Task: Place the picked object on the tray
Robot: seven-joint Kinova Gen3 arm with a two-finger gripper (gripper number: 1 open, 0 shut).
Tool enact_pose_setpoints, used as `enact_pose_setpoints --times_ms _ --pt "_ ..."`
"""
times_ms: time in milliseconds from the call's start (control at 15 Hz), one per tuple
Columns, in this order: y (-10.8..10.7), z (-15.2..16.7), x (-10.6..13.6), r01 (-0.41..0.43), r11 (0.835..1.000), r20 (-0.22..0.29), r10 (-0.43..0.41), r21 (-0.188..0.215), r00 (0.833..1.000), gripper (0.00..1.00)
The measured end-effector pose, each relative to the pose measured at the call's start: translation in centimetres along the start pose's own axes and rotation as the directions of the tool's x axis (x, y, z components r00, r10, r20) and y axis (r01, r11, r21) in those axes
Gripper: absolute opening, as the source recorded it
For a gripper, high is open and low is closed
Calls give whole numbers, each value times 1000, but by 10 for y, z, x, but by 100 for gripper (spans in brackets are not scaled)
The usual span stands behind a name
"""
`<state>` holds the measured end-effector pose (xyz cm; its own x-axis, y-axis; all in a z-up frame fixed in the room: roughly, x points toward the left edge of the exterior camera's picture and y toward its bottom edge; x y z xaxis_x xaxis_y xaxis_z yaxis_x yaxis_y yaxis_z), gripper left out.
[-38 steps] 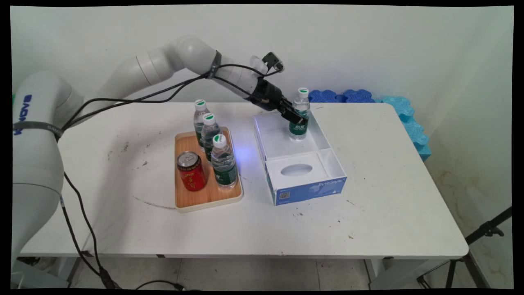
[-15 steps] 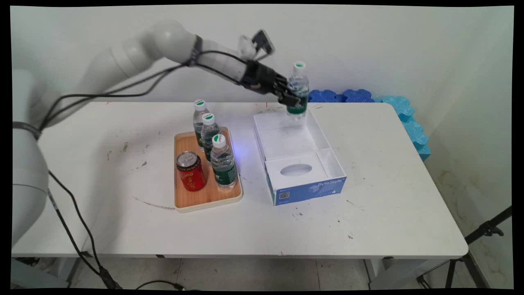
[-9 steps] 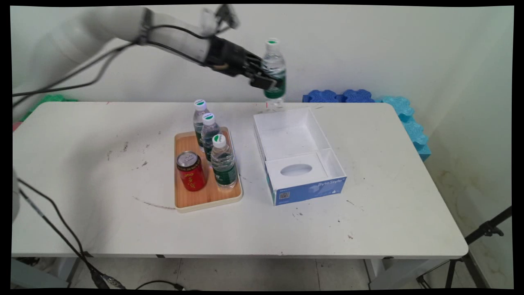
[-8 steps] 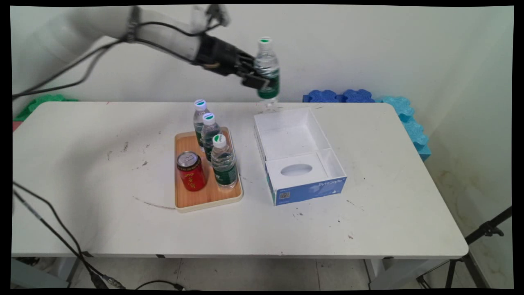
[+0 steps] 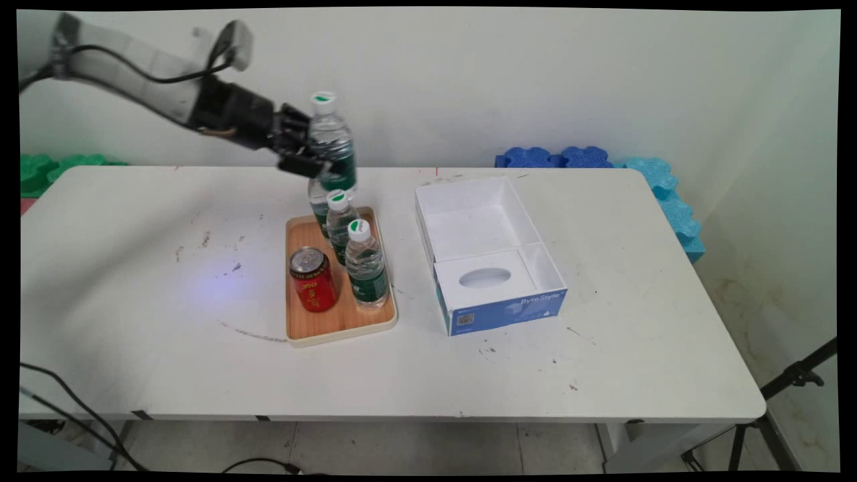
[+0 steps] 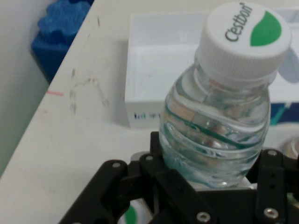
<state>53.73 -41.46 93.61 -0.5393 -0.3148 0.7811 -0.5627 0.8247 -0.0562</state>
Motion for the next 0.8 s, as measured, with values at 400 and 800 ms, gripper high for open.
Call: enact_pose_setpoints --times_ms 400,800 --pt "1 -39 -42 12 1000 0 -12 15 1000 0" --pt "3 -57 -68 24 999 8 -25 24 1000 0"
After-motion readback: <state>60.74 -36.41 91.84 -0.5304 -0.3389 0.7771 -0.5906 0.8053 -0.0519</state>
